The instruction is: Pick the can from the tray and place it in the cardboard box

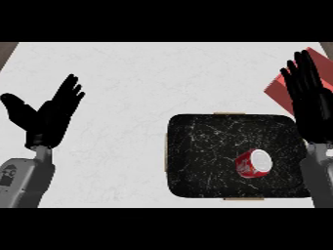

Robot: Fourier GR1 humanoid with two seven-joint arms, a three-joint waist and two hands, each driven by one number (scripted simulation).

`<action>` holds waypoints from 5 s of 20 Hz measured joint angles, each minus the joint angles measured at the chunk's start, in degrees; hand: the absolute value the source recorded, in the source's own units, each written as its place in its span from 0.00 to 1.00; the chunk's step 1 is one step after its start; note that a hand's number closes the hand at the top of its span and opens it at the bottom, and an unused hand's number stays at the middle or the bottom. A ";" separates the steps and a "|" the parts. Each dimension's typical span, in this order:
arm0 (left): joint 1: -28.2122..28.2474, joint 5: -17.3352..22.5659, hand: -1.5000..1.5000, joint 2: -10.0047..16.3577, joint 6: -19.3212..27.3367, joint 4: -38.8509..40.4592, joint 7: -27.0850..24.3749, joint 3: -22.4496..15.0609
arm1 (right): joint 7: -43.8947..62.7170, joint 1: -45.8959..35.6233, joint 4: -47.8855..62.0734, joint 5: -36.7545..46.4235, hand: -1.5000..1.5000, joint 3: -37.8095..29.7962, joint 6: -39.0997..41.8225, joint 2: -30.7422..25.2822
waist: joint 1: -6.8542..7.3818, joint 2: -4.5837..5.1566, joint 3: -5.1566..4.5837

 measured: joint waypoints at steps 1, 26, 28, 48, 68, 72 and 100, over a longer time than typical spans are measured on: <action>0.44 -0.25 0.50 0.36 -0.60 -0.15 -0.67 0.01 | 0.85 0.35 -1.61 0.79 0.00 -0.12 -0.78 -0.68 | -0.25 -0.12 0.32; 3.79 -15.08 0.50 9.26 -7.66 -9.74 -14.79 -6.30 | 24.53 34.38 -44.24 36.23 0.00 -1.05 8.93 -33.45 | -1.51 -0.53 1.29; 2.83 -15.49 0.50 8.72 -7.68 -9.11 -15.05 -6.45 | 29.15 32.69 -44.46 36.17 0.00 1.43 12.49 -35.64 | -0.92 -0.33 1.27; 1.65 -18.06 0.50 5.98 -8.82 -9.00 -14.11 -7.33 | 60.71 3.62 -37.96 35.44 0.00 30.89 25.90 -28.06 | 1.05 -0.21 1.24; 3.53 -18.70 0.50 6.10 -10.37 -10.23 -14.16 -4.51 | 59.72 -2.30 -20.83 46.19 0.00 36.41 29.10 -17.45 | -0.33 -0.44 1.39; 3.32 -19.49 0.50 4.81 -10.29 -9.00 -14.67 -4.66 | 58.47 -1.17 -18.15 49.44 0.00 36.66 29.34 -15.14 | -0.56 -0.40 1.43; 2.55 -23.25 0.50 1.28 -14.76 -8.75 -14.21 0.39 | 45.32 6.67 -7.62 66.43 1.00 30.38 31.61 -5.10 | -0.67 -0.43 1.44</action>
